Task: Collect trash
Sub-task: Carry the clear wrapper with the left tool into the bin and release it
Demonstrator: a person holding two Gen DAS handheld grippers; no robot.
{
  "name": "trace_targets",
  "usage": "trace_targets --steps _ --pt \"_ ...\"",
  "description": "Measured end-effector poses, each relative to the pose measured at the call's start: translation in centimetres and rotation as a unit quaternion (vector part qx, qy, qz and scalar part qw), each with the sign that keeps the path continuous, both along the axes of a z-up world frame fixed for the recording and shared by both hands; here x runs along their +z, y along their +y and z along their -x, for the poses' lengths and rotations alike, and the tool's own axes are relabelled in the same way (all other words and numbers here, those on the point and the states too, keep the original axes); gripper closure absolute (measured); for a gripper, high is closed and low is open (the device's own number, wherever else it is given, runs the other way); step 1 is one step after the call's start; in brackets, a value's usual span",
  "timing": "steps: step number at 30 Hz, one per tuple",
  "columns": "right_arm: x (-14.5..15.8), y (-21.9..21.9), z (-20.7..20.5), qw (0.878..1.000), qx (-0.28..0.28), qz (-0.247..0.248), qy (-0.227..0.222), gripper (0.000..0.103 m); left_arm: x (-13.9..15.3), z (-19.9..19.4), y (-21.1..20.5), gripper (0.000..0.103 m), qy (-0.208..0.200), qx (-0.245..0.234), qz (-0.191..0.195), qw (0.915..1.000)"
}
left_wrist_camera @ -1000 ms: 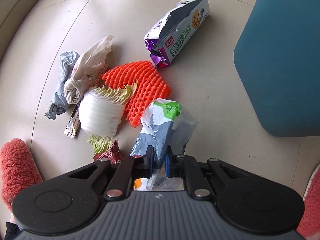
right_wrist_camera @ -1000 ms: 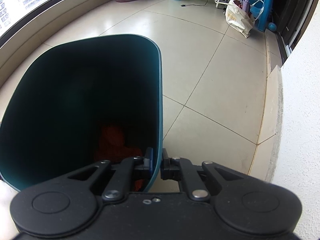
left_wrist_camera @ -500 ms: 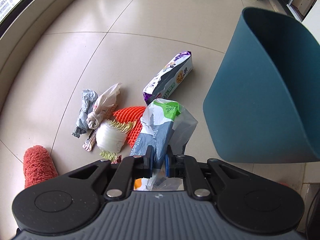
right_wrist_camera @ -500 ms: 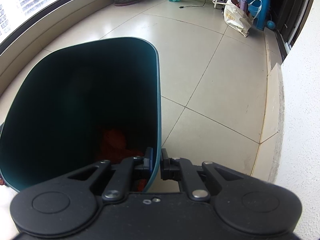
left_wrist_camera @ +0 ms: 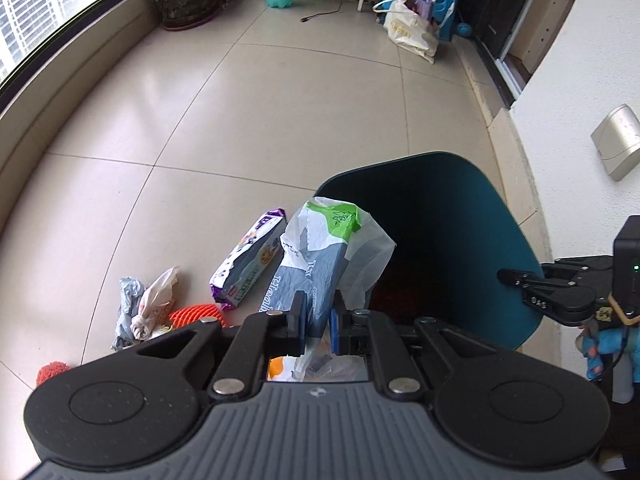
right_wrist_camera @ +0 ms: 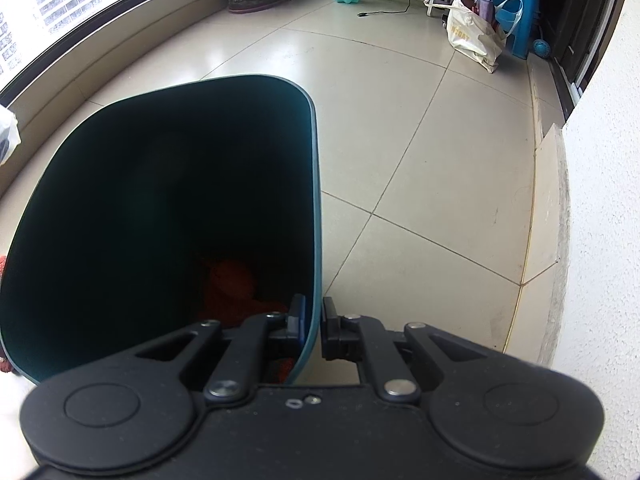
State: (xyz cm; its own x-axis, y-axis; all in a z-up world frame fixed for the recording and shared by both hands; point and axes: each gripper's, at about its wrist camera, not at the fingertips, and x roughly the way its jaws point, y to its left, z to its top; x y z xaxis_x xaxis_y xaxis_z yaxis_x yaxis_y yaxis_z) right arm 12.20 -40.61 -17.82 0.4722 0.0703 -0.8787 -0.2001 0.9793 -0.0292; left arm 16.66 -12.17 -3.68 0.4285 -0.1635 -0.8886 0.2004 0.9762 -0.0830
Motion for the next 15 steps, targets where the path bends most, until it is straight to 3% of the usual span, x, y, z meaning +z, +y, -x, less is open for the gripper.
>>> trace_targets --steps 5,15 --pt "-0.1 0.3 -0.3 1.000 0.001 0.007 0.005 0.097 -0.5 -1.0 -4.6 0.093 0.001 -0.039 -0.010 0.9992" --pt "-0.4 1.7 -1.4 0.994 0.074 0.071 0.031 0.095 -6.4 -3.6 -8.8 0.093 0.049 -0.075 -0.051 0.9947"
